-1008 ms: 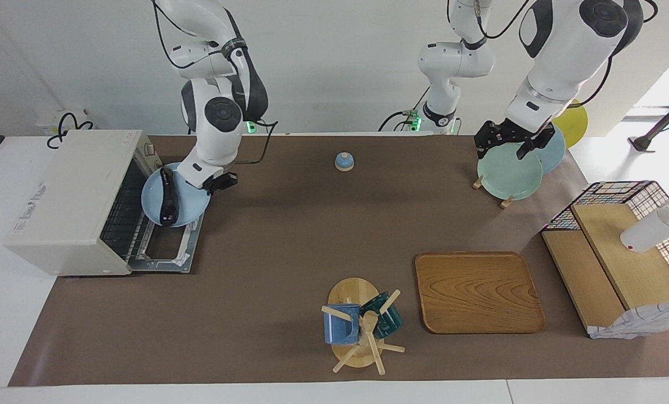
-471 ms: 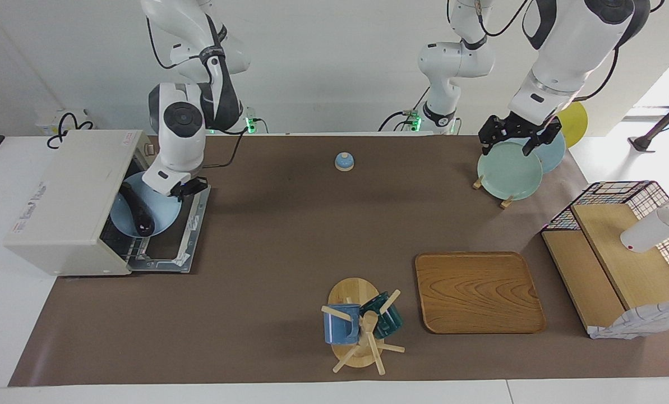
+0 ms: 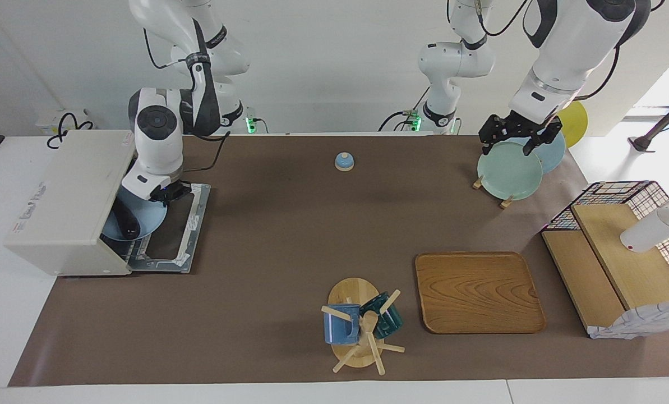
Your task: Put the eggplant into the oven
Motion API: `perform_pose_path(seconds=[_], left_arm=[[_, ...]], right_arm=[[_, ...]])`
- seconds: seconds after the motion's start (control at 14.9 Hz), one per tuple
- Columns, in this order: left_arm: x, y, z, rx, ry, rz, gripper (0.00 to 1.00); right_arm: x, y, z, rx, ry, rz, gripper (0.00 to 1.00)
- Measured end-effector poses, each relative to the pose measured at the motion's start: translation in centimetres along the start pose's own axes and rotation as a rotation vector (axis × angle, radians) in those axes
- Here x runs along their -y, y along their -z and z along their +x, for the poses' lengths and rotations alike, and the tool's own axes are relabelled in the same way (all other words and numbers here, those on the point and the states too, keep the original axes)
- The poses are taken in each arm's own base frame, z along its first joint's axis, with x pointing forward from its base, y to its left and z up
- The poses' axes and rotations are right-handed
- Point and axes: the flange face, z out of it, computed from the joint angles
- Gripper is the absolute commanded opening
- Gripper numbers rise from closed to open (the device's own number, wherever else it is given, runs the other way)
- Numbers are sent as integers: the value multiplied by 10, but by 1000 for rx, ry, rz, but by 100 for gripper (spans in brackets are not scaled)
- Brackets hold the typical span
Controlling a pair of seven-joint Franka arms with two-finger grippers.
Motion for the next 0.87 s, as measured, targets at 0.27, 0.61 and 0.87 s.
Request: perform_pose_path(seconds=[0.27,0.61,0.87], left_arm=[[0,0,0,0,0,0,100],[0,0,0,0,0,0,100],[0,0,0,0,0,0,100]], right_arm=[[1,1,1,-7,2,-1,6],[1,0,1,-10,5,-1,20],[-2,11,5,-18,25,-5,19]])
